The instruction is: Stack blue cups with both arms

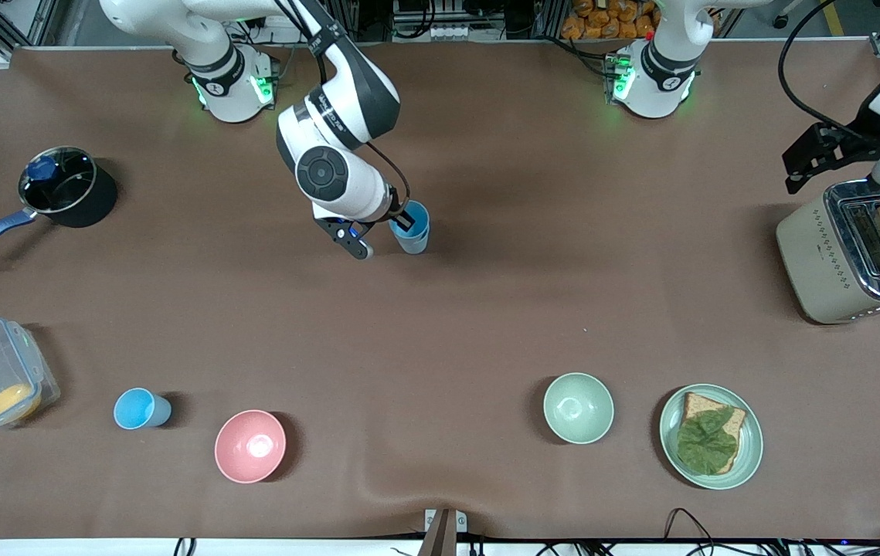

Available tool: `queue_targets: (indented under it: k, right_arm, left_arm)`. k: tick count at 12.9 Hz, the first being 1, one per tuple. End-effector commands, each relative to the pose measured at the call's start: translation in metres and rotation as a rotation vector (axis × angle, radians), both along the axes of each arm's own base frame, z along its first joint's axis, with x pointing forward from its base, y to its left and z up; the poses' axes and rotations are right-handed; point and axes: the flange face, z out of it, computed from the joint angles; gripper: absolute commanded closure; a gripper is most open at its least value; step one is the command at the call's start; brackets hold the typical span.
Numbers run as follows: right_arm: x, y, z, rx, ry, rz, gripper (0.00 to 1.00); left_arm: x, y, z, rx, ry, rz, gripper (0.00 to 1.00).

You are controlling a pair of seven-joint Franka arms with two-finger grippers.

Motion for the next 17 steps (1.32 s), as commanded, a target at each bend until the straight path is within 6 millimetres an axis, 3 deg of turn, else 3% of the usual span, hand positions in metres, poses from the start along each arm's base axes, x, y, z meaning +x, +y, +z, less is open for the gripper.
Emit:
queue_targets:
  k: [1, 4, 5, 6, 7, 10, 11, 12, 15, 17]
  right_arm:
    - [-0.012, 0.004, 0.000, -0.001, 0.012, -0.025, 1.00]
    - [-0.013, 0.004, -0.002, -0.003, 0.014, -0.023, 1.00]
    - [-0.014, 0.005, -0.005, -0.008, 0.020, -0.021, 0.95]
    - [-0.015, 0.006, -0.006, -0.013, 0.023, -0.028, 0.43]
    - [-0.014, 0.006, -0.002, -0.029, 0.025, -0.075, 0.00]
    - [0.001, 0.001, 0.023, -0.031, -0.015, -0.049, 0.00]
    - [0.014, -0.013, 0.033, -0.037, -0.020, -0.002, 0.00]
    - [0.034, -0.039, 0.049, -0.034, -0.020, 0.051, 0.00]
    - [0.090, -0.155, 0.088, 0.053, -0.080, 0.249, 0.00]
    - [0.103, -0.215, 0.104, 0.023, -0.099, 0.381, 0.00]
  left_arm:
    - [0.000, -0.004, -0.001, -0.013, 0.002, -0.009, 0.00]
    - [0.003, -0.006, -0.006, -0.013, 0.008, -0.010, 0.00]
    - [0.002, -0.005, -0.005, -0.013, 0.007, -0.013, 0.00]
    - [0.002, -0.001, -0.004, -0.012, 0.008, -0.018, 0.00]
    - [0.002, 0.000, -0.003, -0.012, 0.007, -0.019, 0.00]
    - [0.002, 0.002, -0.001, -0.011, 0.006, -0.048, 0.00]
    - [0.002, 0.001, -0.001, -0.010, 0.008, -0.057, 0.00]
    - [0.002, 0.001, -0.001, -0.018, 0.008, -0.056, 0.00]
    - [0.002, 0.000, -0.001, -0.045, 0.012, -0.055, 0.00]
    - [0.001, -0.001, 0.005, -0.084, 0.010, -0.049, 0.00]
